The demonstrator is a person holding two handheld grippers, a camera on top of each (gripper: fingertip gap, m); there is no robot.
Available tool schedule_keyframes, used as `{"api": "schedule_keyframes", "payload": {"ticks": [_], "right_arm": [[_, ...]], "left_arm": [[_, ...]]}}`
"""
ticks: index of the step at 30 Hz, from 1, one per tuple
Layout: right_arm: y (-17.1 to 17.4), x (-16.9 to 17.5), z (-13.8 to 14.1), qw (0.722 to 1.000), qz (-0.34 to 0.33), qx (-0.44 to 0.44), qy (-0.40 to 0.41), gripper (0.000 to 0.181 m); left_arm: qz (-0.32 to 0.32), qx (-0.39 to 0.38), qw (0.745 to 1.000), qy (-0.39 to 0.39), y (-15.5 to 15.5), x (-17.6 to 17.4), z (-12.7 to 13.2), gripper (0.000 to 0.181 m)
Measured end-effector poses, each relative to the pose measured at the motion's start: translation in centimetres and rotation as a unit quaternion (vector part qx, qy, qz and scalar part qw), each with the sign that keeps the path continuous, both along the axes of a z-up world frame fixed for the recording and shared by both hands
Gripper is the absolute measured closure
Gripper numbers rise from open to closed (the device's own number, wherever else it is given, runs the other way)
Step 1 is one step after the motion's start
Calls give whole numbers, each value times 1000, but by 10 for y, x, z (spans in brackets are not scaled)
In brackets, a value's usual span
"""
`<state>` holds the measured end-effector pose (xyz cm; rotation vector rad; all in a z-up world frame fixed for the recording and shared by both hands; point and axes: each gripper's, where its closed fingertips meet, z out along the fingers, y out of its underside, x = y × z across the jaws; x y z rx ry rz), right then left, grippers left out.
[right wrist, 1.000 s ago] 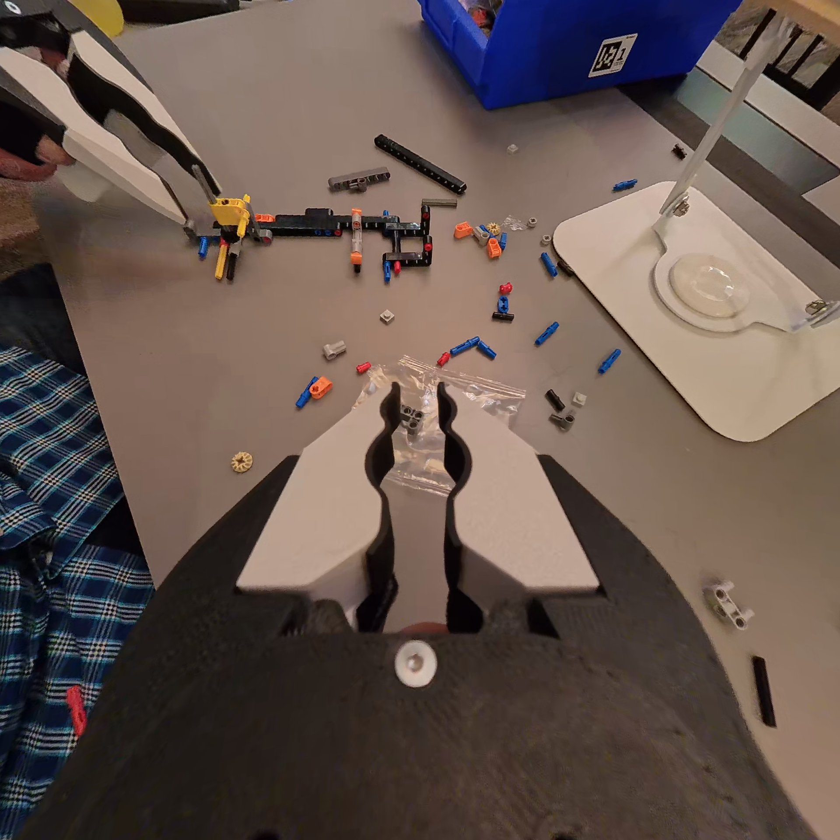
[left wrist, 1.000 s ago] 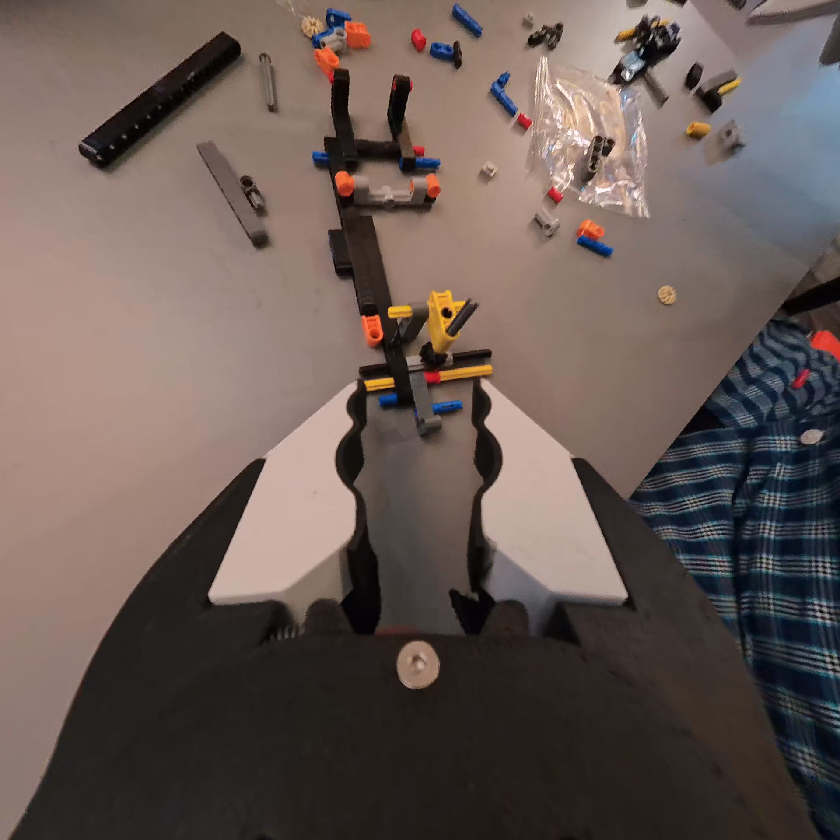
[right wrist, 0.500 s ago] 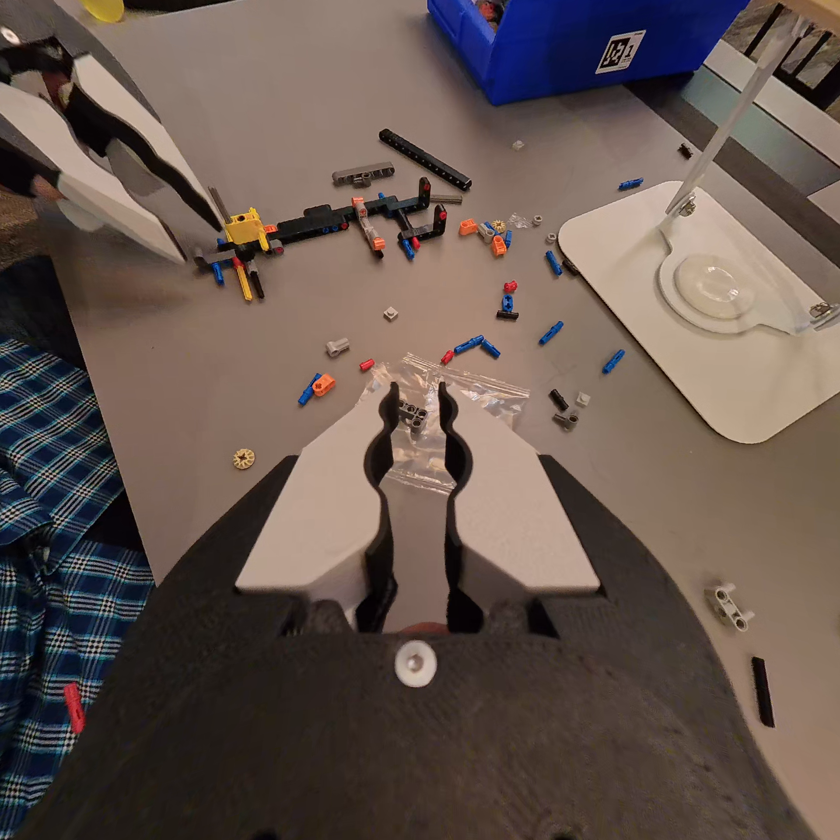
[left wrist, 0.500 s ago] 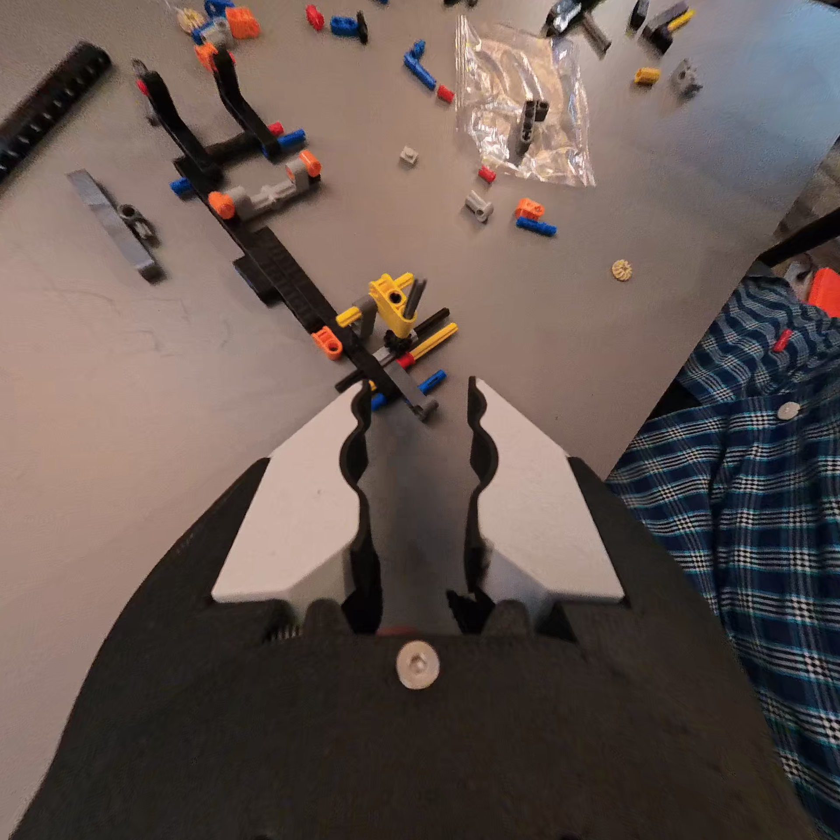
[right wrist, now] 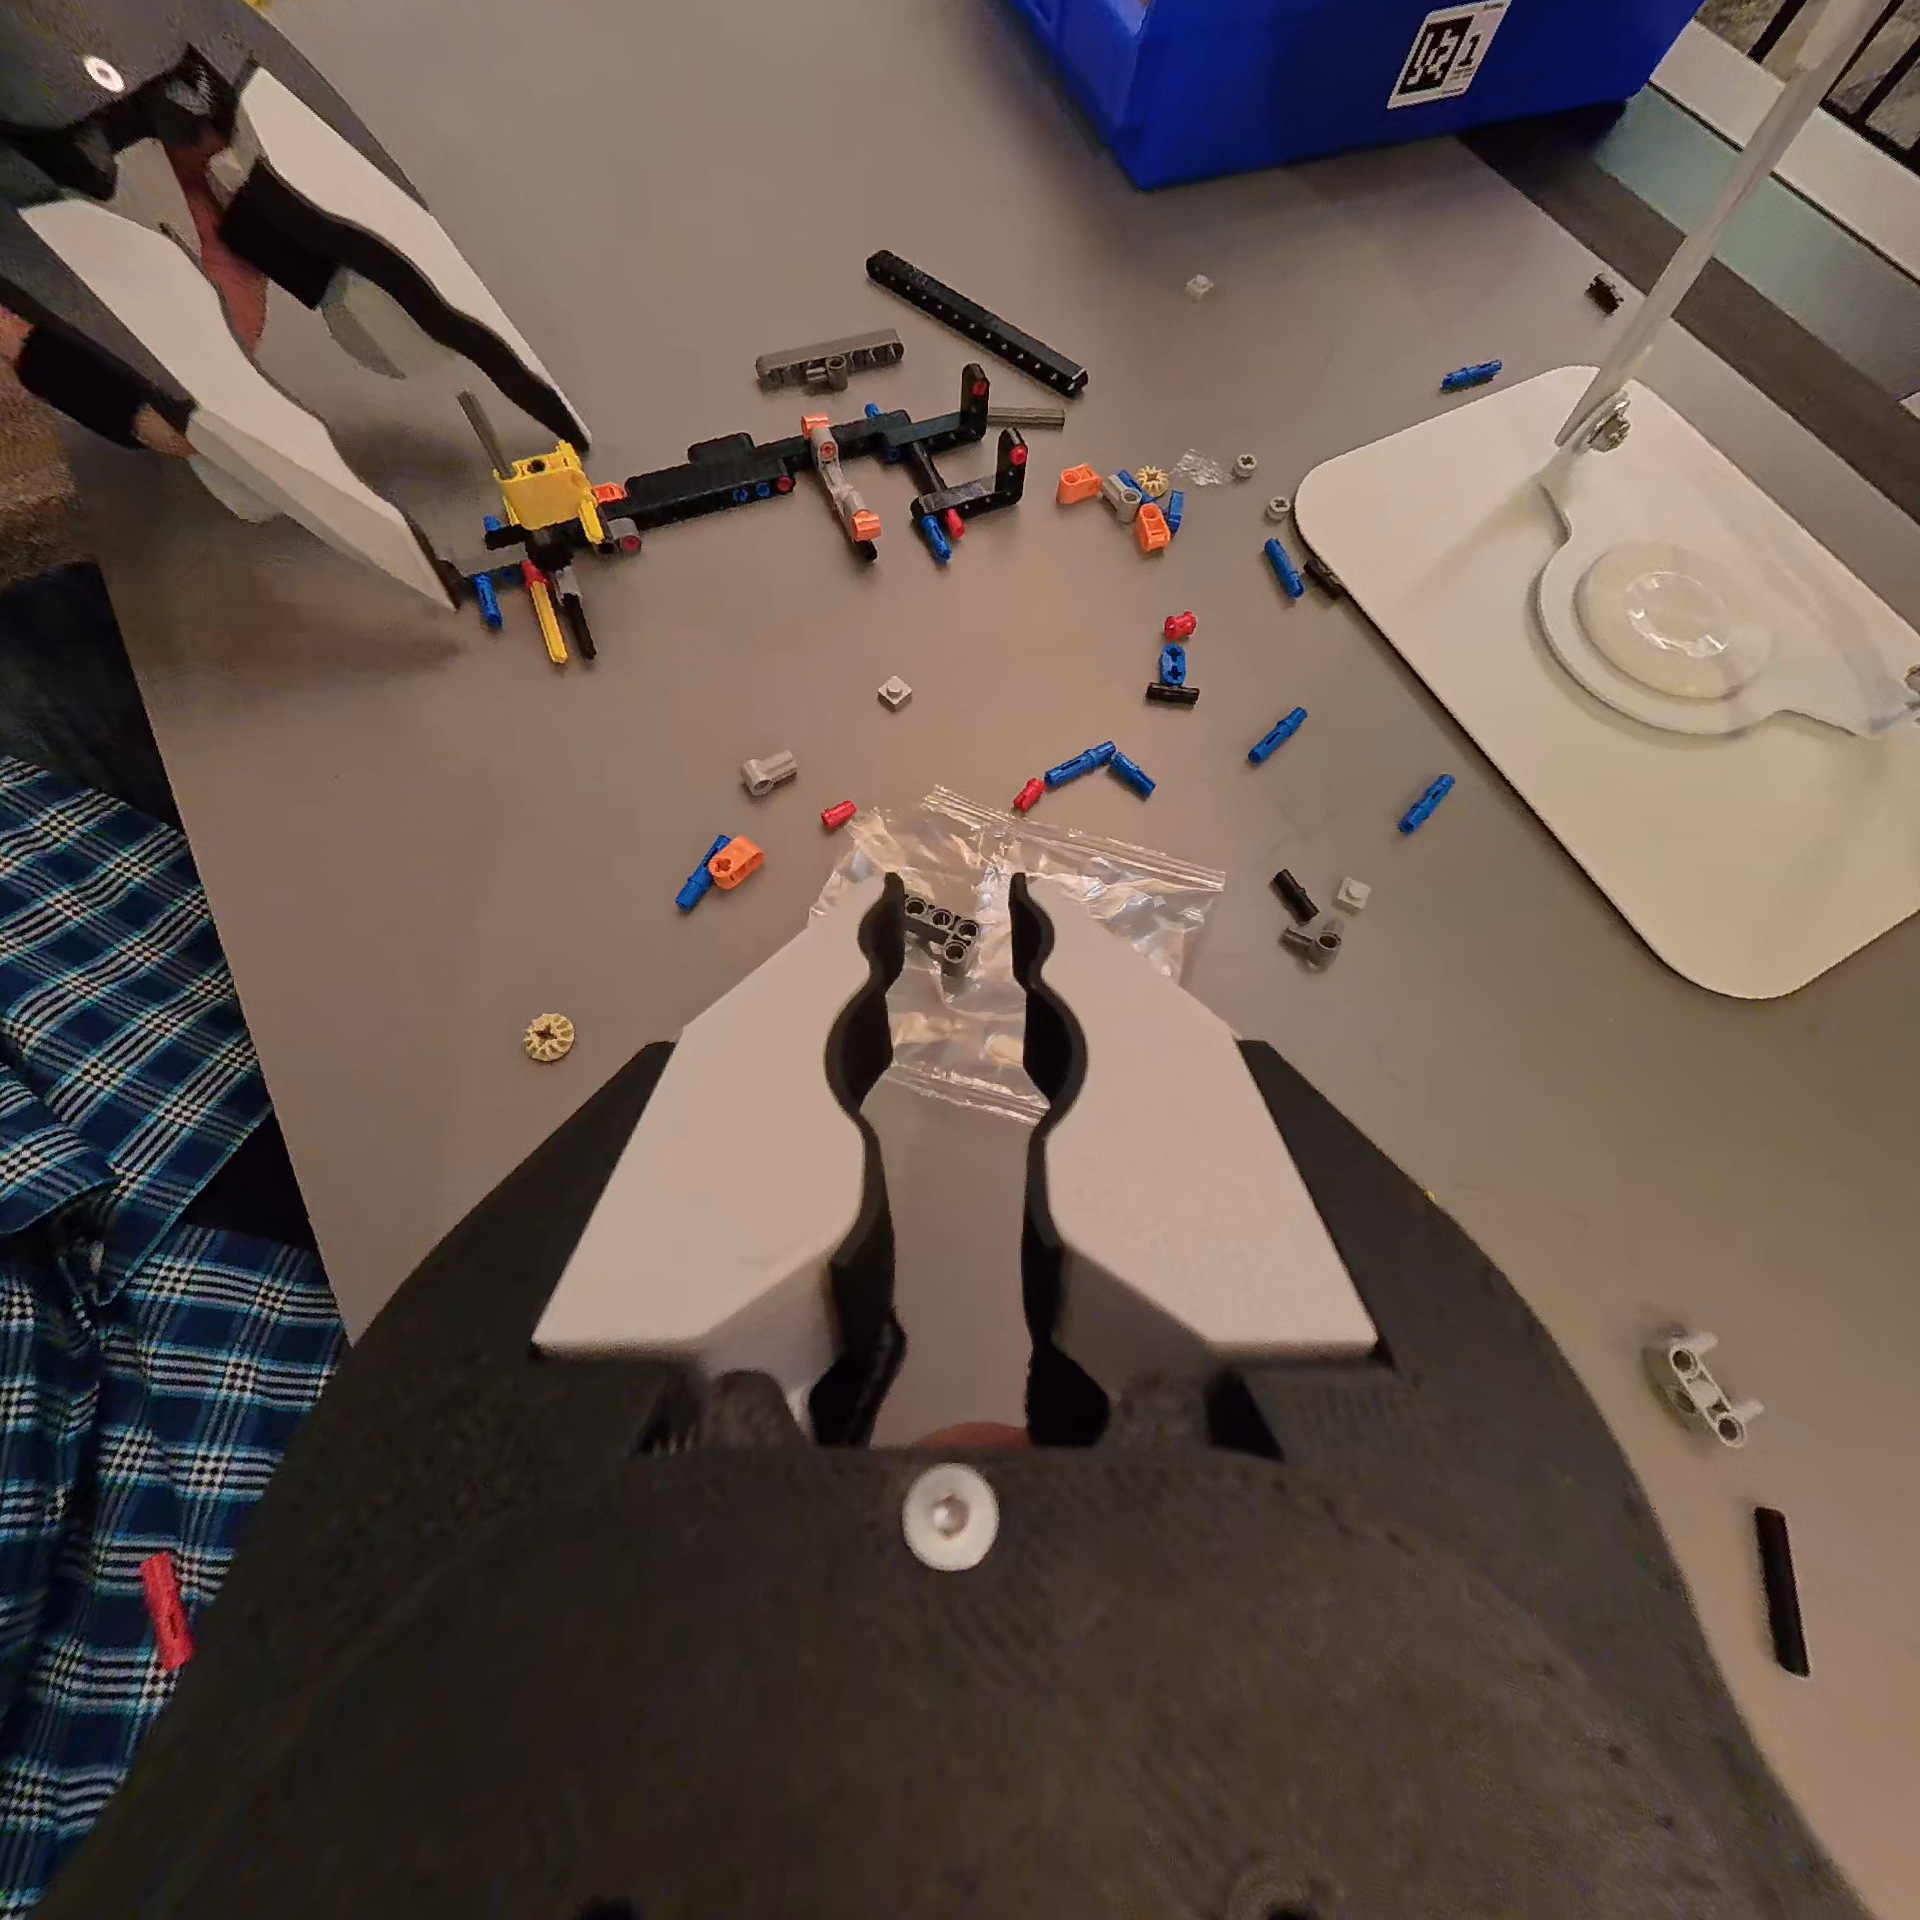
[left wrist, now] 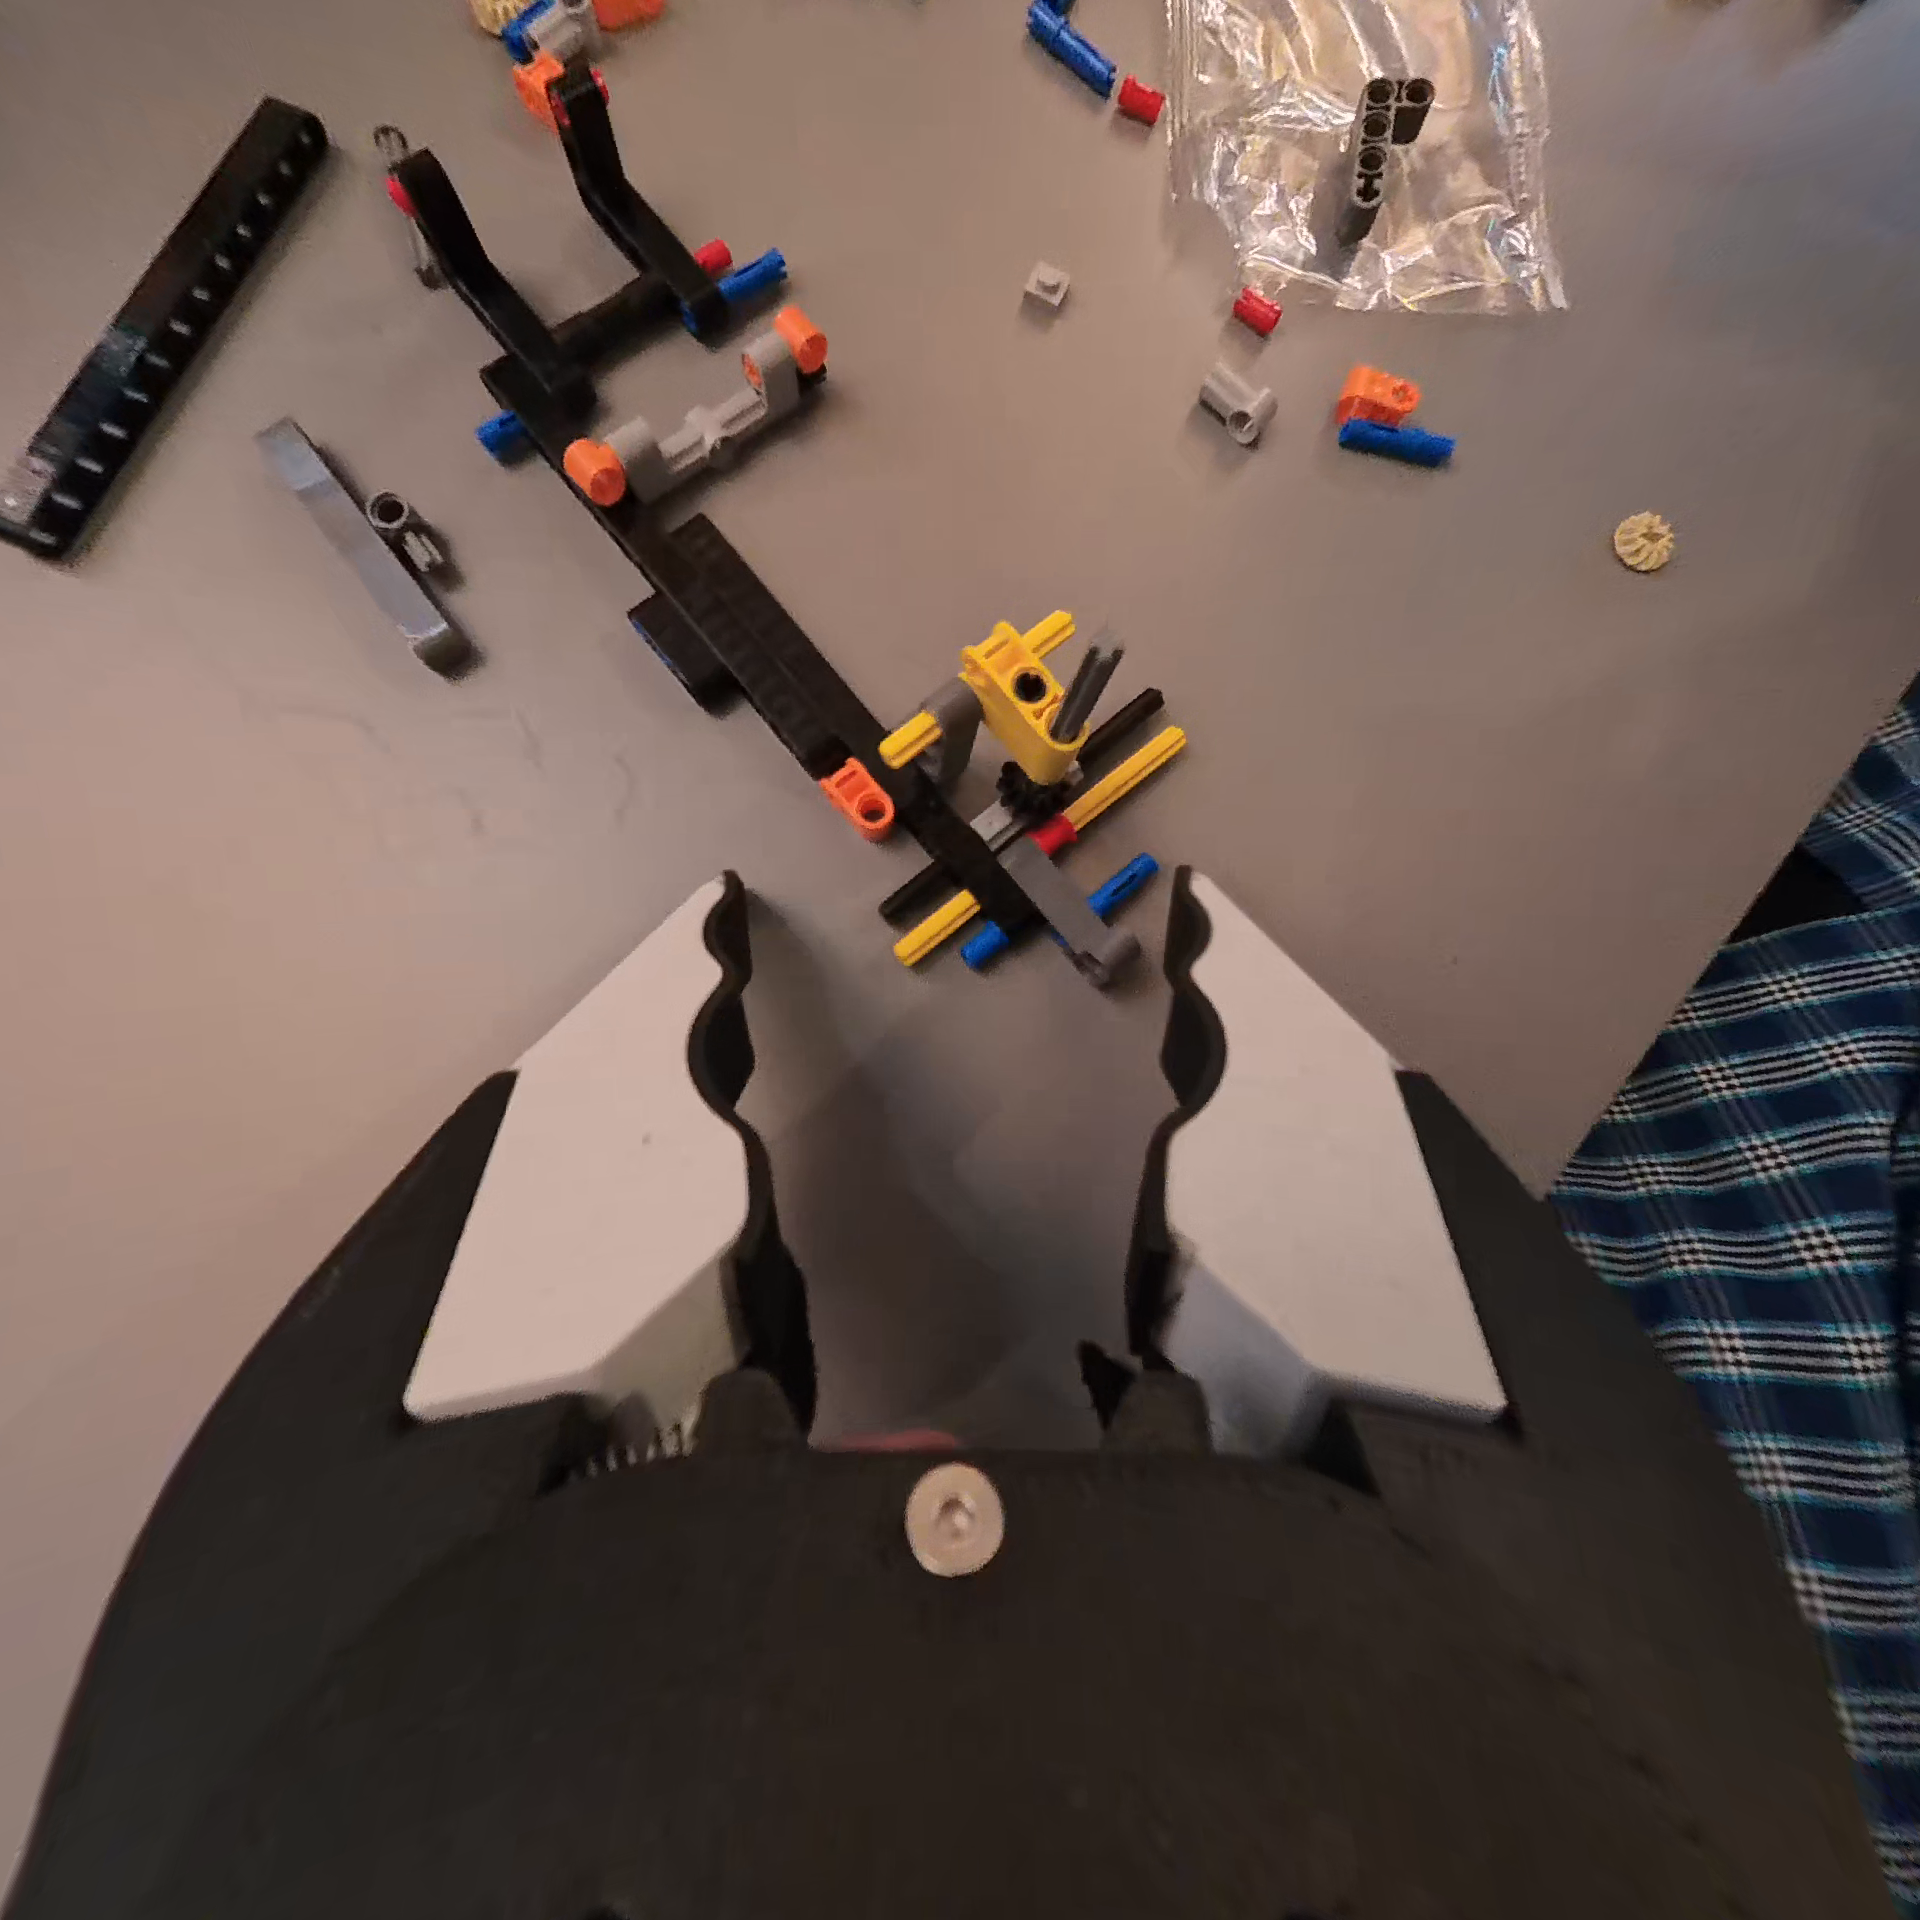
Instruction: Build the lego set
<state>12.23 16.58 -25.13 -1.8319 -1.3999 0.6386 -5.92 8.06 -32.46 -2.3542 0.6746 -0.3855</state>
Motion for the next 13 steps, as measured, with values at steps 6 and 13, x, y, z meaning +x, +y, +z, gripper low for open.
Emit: {"api": "schedule_keyframes", "payload": {"ticks": [6, 13], "right_arm": [[-1, -1, -4, 1000, 3, -4, -2, 163], [0, 0, -5, 1000, 4, -7, -1, 163]], "left_arm": [[-4, 5, 1000, 11, 1, 2, -1, 117], [-13, 7, 1000, 2, 1, 13, 0, 138]]}}
